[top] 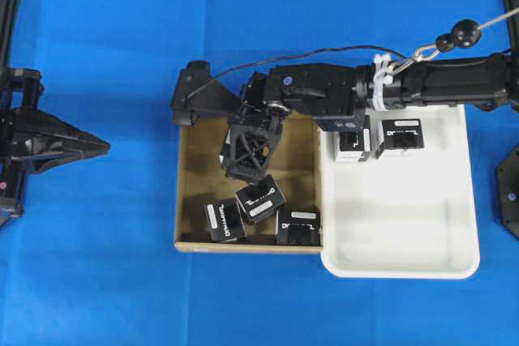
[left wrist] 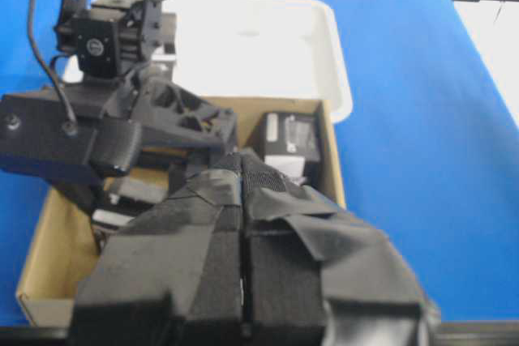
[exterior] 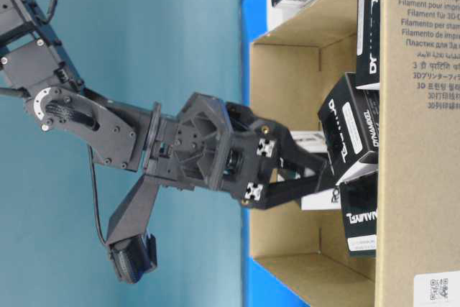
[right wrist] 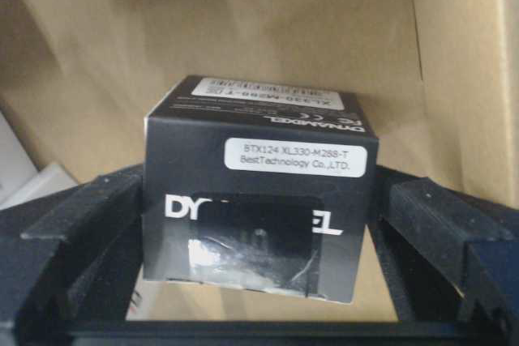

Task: Pick a box that is randomly placed inside the cardboard box.
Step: 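Close the right gripper on the black box and lift it, then carry the held black box right over the white tray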

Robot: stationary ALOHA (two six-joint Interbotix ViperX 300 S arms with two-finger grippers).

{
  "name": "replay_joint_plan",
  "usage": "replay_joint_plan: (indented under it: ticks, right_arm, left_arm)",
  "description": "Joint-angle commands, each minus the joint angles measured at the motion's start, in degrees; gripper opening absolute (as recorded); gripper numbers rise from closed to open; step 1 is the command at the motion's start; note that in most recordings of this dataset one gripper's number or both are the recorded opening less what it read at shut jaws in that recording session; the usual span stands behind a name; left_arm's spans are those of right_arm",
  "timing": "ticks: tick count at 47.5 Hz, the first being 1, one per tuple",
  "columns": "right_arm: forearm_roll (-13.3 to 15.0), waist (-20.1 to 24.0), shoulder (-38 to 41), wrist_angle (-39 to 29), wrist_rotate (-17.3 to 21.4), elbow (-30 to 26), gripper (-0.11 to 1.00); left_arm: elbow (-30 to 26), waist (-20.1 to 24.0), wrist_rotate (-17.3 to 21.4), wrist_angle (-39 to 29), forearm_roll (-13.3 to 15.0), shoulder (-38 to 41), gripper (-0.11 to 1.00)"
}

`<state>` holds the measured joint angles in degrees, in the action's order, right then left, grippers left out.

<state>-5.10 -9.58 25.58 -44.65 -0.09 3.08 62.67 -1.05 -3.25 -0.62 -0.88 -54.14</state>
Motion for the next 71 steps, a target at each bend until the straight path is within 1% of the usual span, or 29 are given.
replay_joint_plan:
  ticks: [1, 3, 5, 9, 11, 16, 23, 31, 37, 44, 50, 60, 67, 71]
  right_arm:
    - [-0.18, 0.18, 0.18, 0.18, 1.76, -0.18, 0.98]
    - [-0.18, 0.26, -0.26, -0.35, 2.64, -0.44, 0.96]
    - [-0.18, 0.44, -0.97, -0.97, 3.69, -0.53, 0.90]
    - [-0.18, 0.62, -3.69, -2.90, 5.10, -0.97, 0.75]
    - [-0.18, 0.62, -5.45, -3.69, 5.54, -1.05, 0.72]
    - [-0.18, 0.70, -11.07, -5.19, 6.24, -0.79, 0.72]
    - [-0.18, 1.41, -18.90, -8.61, 5.89, 1.14, 0.72]
    - [-0.18, 3.16, -26.37, -12.92, 5.80, 7.56, 0.72]
    - [-0.18, 4.83, -30.76, -14.15, 5.71, 14.77, 0.72]
    - [-0.18, 6.59, -33.84, -13.10, 5.01, 22.06, 0.72]
    - [0.26, 7.56, -34.63, -10.63, 2.02, 27.51, 0.72]
    - [0.26, 8.53, -32.43, -1.05, -1.14, 34.10, 0.72]
    - [0.26, 8.70, -29.97, 2.99, -1.49, 37.79, 0.72]
    - [0.26, 8.88, -29.09, 4.57, -1.41, 38.85, 0.72]
  left_arm:
    - [-0.97, -0.35, -0.09, 0.26, -0.09, 0.44, -0.07]
    - [-0.97, -0.44, -0.09, 0.26, -0.09, 0.44, -0.07]
    - [-0.97, -0.44, -0.09, 0.26, -0.09, 0.44, -0.07]
    - [-0.97, -0.53, -0.09, 0.26, -0.09, 0.44, -0.07]
    - [-0.97, -0.53, -0.09, 0.26, -0.18, 0.44, -0.07]
    - [-0.97, -0.53, -0.09, 0.35, -0.09, 0.44, -0.07]
    - [-0.97, -0.53, -0.18, 0.26, -0.09, 0.35, -0.07]
    - [-0.97, -0.53, -0.53, 0.35, -0.09, 0.44, -0.07]
    - [-0.97, -0.53, -0.70, 0.26, -0.09, 0.44, -0.07]
    - [-0.97, -0.53, -0.79, 0.26, -0.09, 0.26, -0.07]
    - [-0.97, -0.53, -0.70, 0.35, -0.09, 0.35, -0.07]
    - [-1.14, -0.53, -0.79, 0.26, -0.09, 0.26, -0.07]
    - [-1.32, -0.62, -0.79, 0.26, -0.09, 0.26, -0.07]
    - [-1.32, -0.62, -0.79, 0.35, -0.09, 0.26, -0.07]
